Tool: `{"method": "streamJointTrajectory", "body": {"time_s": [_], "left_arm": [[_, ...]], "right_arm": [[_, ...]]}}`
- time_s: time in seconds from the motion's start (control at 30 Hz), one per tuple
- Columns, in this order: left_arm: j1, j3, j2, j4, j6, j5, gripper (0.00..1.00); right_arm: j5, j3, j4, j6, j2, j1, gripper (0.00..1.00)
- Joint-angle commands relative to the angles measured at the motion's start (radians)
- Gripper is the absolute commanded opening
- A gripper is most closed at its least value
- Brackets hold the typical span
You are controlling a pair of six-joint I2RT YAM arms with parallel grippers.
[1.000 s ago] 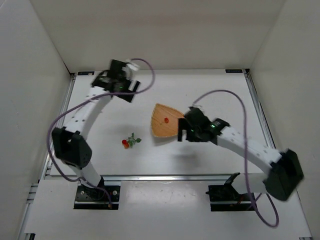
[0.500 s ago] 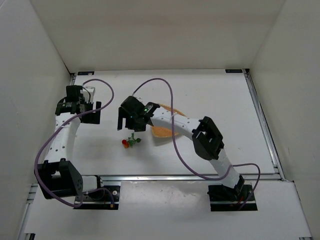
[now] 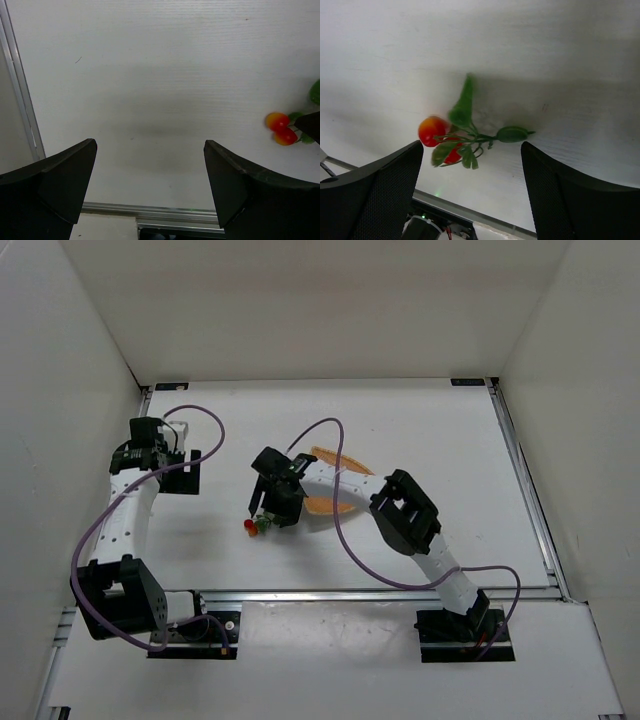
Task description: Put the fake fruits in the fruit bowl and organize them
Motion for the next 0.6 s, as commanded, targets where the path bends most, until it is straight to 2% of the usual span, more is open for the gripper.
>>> {"method": "streamJointTrajectory", "body": {"time_s": [0.0, 0.13, 0.23, 0.37, 0.4, 0.57], "left_arm": [[0.004, -0.002, -0.009, 0.011, -0.009, 0.033, 1.0], [0.004, -0.013, -0.009, 0.011, 0.0, 0.013, 1.0], [0.013, -0.013, -0.009, 0.011, 0.009, 0.013, 1.0], [0.013, -0.013, -0.009, 0.011, 0.009, 0.022, 1.0], [0.013, -0.013, -0.009, 0.011, 0.009, 0.022, 1.0], [0.013, -0.013, 0.0, 0.011, 0.009, 0.022, 1.0]], "right_arm": [[-0.045, -0.021, -0.009, 0.105, 0.024, 0.0, 0.82], [-0.056, -0.011, -0.009, 0.142, 0.047, -0.009, 0.76], [-0.056, -0.03, -0.009, 0.161, 0.047, -0.009, 0.64], [-0.067, -0.03, -0.009, 0.162, 0.058, -0.019, 0.4], [-0.067, -0.019, -0.009, 0.149, 0.058, -0.019, 0.31], [-0.067, -0.019, -0.009, 0.14, 0.058, -0.019, 0.09]]}}
